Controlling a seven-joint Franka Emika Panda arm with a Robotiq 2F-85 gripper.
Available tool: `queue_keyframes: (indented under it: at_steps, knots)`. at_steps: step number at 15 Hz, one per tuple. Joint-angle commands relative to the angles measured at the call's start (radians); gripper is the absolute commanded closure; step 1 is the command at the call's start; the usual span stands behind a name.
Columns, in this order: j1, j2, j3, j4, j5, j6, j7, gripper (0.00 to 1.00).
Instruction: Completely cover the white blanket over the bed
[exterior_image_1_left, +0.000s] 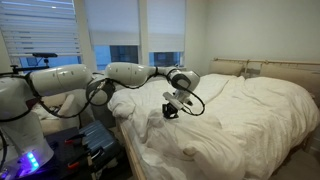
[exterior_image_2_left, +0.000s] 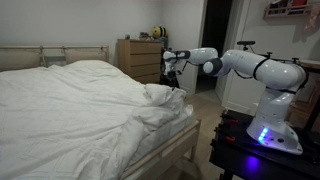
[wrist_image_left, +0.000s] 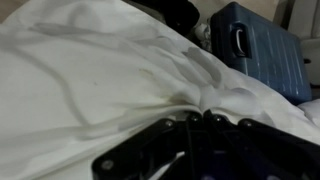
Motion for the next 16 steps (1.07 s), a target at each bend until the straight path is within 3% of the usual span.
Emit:
queue_keyframes:
  at_steps: [1, 6, 16]
  knots:
    - [-0.005, -0.058, -0.003, -0.011, -0.007, -0.122, -0.012, 0.99]
    - [-0.023, -0.102, -0.010, 0.001, -0.010, -0.177, -0.011, 0.99]
    - [-0.091, -0.156, -0.007, 0.003, 0.004, -0.174, -0.004, 0.99]
